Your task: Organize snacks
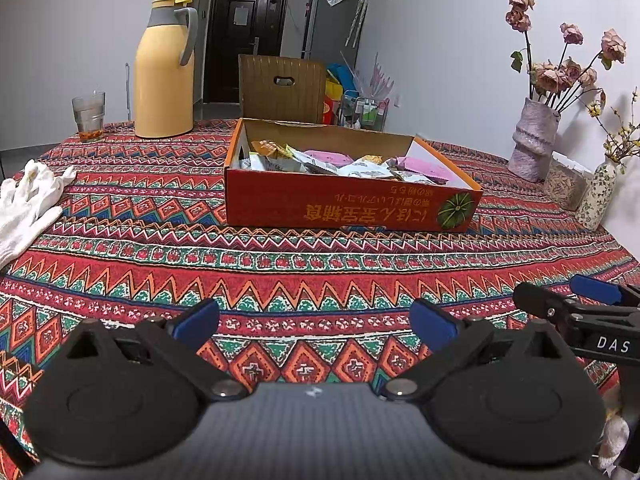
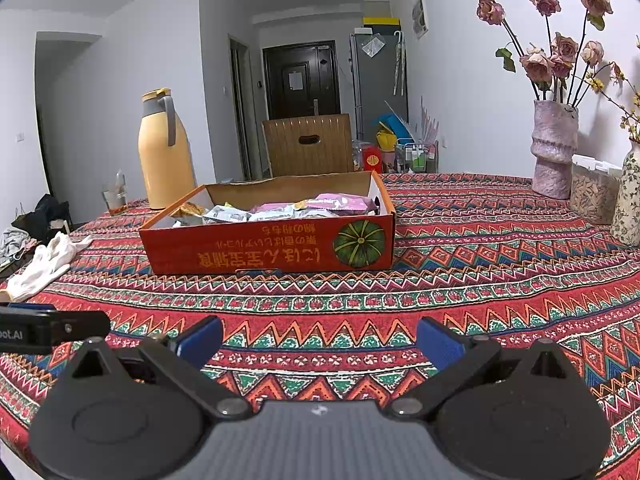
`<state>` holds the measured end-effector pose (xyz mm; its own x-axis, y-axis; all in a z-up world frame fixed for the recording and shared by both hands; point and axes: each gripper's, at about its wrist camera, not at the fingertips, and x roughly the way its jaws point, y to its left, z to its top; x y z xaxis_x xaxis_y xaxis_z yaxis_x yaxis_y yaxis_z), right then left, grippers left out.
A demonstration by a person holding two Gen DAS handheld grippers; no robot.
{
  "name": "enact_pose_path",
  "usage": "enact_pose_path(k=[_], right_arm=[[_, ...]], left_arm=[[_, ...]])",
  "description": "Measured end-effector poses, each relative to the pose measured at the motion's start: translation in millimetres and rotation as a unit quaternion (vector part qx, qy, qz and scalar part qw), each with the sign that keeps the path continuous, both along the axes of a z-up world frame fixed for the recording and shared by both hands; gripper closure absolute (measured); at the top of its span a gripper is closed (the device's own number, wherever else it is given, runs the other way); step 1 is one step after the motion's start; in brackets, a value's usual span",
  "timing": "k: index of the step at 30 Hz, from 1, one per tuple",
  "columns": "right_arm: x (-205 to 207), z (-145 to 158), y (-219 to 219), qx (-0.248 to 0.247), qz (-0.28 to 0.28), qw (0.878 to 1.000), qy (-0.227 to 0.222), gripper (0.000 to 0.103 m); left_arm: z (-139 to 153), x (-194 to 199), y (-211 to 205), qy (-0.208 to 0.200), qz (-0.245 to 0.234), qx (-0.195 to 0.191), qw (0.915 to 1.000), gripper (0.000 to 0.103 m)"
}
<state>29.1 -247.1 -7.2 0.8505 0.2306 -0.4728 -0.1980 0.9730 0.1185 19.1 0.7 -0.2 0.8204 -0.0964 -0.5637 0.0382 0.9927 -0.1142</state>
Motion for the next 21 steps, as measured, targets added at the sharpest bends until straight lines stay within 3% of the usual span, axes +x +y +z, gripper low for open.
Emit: enact_pose_path(k=[21], right_arm=[[1.1, -5.0, 1.3, -0.002, 0.001, 1.0, 0.004, 0.0]], left_arm=[[-0.9, -0.4, 0.7, -0.004, -0.009, -0.005, 0.9999, 0.0]])
